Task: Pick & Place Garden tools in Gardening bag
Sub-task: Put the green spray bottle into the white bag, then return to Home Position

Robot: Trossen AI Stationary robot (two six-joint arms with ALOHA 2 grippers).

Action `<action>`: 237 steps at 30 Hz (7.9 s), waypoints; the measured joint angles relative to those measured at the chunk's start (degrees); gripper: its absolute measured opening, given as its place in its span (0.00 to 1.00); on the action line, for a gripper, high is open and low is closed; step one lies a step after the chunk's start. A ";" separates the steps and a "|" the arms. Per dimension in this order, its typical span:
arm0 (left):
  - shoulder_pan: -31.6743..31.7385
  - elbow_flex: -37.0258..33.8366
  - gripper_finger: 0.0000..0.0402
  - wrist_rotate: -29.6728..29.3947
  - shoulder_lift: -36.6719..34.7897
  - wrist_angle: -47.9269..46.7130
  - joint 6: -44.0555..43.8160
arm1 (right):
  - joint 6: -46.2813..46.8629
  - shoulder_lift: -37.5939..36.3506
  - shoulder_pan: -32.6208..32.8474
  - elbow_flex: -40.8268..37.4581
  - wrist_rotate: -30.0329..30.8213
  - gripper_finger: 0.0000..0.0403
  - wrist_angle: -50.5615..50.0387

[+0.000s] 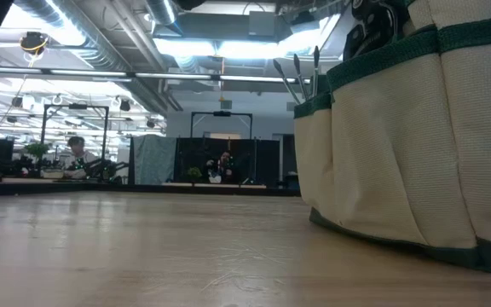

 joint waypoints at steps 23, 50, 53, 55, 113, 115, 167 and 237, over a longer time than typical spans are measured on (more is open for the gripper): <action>1.20 0.00 0.36 0.81 0.00 -0.88 -1.87 | 2.94 5.96 -0.70 5.37 -6.30 0.58 -0.92; 1.55 -0.07 0.36 1.29 0.02 -1.42 -1.04 | -3.62 8.00 -0.15 10.05 -11.06 0.16 -6.82; 1.57 -0.07 0.36 1.27 0.02 -1.49 -1.09 | -3.65 8.02 -0.15 10.04 -10.97 0.13 -6.90; 1.57 -0.07 0.36 1.31 0.02 -1.49 -1.12 | -3.49 8.02 -0.15 10.03 -10.99 0.13 -6.91; 23.96 -9.16 0.36 -0.27 -0.03 -6.44 -4.48 | -10.60 6.32 18.55 18.62 39.25 0.13 -63.52; 23.56 -9.16 0.36 -0.06 -0.03 -6.40 -4.47 | -9.74 6.64 18.88 18.62 40.05 0.13 -63.78; 22.26 -9.18 0.36 -0.43 -0.03 -8.09 -1.50 | -31.79 20.94 17.34 18.86 39.76 0.13 -66.65; 10.59 -9.20 0.36 -8.93 -12.86 -17.37 27.26 | -13.67 -4.95 36.96 23.30 57.53 0.80 -65.72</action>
